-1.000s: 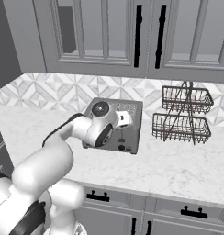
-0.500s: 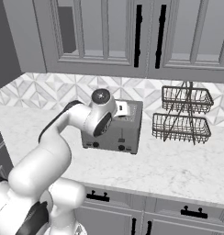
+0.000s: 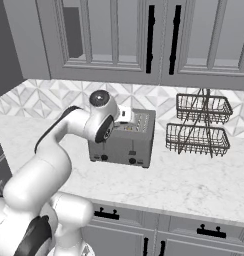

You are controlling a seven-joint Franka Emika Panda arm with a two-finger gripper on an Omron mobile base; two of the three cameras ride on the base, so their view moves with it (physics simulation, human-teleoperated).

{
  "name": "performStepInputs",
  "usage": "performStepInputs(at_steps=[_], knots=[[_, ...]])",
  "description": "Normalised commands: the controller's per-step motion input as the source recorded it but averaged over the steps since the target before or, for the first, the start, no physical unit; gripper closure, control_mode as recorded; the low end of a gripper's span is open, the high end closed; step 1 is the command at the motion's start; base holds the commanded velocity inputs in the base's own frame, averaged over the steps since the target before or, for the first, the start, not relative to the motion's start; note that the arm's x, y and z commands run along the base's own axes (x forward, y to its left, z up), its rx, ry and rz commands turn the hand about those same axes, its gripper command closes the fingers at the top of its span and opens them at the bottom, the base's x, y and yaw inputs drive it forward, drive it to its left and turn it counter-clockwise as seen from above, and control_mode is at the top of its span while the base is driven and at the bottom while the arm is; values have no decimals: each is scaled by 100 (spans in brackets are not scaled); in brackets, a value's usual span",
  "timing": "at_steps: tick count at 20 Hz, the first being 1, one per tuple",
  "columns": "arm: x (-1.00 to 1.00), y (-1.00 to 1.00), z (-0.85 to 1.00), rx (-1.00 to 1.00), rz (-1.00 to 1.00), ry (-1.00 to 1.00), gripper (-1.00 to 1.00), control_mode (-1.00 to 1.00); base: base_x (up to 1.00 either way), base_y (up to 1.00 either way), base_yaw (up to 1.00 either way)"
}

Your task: Start the toaster. Once the lever pops up, take the bread to the plate on the dining counter.

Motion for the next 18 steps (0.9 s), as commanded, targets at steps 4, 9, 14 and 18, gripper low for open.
performStepInputs(at_steps=[4,9,14,18], knots=[[30,0,-6,0,-14,0,100,-100,0,0,0],[35,0,-11,1,-7,0,100,-100,0,0,0],[30,-16,-2,3,-2,0,100,-100,0,0,0],[27,-25,0,0,0,0,100,-100,0,0,0]])
